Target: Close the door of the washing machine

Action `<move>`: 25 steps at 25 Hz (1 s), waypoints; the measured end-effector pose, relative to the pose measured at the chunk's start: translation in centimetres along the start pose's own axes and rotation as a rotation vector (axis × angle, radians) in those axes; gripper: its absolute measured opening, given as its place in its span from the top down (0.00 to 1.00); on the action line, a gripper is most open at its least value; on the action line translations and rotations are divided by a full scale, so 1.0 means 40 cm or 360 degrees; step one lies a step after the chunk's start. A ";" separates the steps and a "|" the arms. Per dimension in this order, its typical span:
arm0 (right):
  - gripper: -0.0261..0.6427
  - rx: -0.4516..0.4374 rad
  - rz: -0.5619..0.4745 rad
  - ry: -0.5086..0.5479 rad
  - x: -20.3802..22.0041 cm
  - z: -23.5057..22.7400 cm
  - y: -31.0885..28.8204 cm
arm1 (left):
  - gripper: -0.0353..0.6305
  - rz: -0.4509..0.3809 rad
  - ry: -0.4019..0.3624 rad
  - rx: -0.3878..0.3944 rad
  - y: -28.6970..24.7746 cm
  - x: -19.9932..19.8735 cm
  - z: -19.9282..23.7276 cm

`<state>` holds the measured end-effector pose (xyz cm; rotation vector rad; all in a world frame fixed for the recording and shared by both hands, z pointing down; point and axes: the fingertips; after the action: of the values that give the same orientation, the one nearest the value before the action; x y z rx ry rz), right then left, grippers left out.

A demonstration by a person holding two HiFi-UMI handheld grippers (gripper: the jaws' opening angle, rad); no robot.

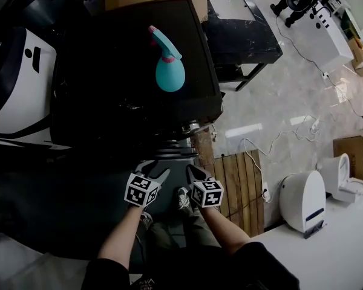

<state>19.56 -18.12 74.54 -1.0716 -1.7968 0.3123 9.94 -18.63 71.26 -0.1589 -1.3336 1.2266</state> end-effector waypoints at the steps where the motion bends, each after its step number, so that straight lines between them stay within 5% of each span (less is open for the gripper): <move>1: 0.95 0.0017 -0.0016 -0.0012 -0.008 -0.005 -0.012 | 0.62 -0.0006 0.0007 -0.0006 -0.005 -0.006 0.006; 9: 0.96 0.0056 -0.0135 -0.0133 -0.083 -0.032 -0.093 | 0.62 -0.0060 0.0094 -0.0043 -0.025 -0.035 0.038; 14: 0.96 0.0060 -0.0150 -0.0181 -0.082 -0.043 -0.130 | 0.78 -0.0131 0.0145 -0.0135 -0.011 -0.041 0.056; 18: 0.96 0.0060 -0.0166 -0.0203 -0.089 -0.046 -0.142 | 0.92 -0.0181 0.0140 -0.0309 0.031 -0.028 0.105; 25: 0.96 0.0040 -0.0189 -0.0220 -0.127 -0.041 -0.155 | 0.94 -0.0315 0.0213 -0.0632 0.128 -0.025 0.210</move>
<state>18.33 -26.04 76.09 -0.9408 -1.9658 0.3432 0.64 -21.64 69.73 -0.3747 -1.4258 0.7633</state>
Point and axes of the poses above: the fingertips, and each gripper's own axes: y backward along the fingers, z to its left, x out of its underside, and after that the axes turned 1 degree about -x, right-handed
